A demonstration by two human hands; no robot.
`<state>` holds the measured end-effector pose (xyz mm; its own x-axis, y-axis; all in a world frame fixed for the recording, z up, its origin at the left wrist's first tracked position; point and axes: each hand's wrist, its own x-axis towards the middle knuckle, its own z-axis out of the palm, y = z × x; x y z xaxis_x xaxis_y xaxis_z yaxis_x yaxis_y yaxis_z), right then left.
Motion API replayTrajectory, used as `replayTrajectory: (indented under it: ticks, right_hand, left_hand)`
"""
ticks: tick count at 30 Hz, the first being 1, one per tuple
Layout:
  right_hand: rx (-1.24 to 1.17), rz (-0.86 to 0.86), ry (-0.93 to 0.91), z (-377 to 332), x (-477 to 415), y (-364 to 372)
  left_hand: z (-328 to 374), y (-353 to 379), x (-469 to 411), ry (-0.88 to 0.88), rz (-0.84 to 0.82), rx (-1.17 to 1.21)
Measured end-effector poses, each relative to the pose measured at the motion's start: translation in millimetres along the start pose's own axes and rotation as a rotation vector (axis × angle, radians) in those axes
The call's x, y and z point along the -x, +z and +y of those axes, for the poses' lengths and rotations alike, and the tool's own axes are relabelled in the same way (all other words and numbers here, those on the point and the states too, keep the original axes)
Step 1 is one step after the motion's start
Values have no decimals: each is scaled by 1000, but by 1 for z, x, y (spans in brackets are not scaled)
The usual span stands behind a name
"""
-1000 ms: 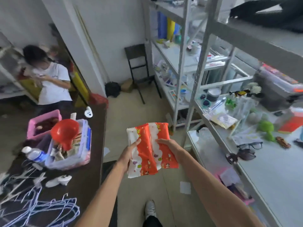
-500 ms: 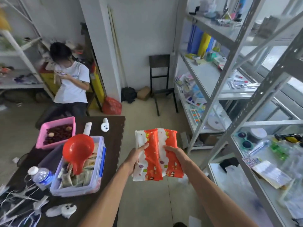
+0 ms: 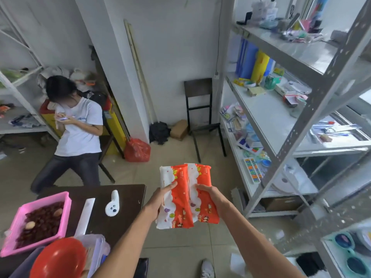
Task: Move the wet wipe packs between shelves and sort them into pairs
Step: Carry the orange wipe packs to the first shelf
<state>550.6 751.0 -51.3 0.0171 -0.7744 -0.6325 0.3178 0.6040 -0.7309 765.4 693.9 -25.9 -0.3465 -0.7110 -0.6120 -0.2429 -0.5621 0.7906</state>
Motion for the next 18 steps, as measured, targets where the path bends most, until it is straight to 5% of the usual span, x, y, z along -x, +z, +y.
replayTrajectory:
  ticks: [18]
  right_hand:
    - [79, 42, 74, -196, -267, 6]
  left_hand:
    - [151, -91, -269, -57, -21, 173]
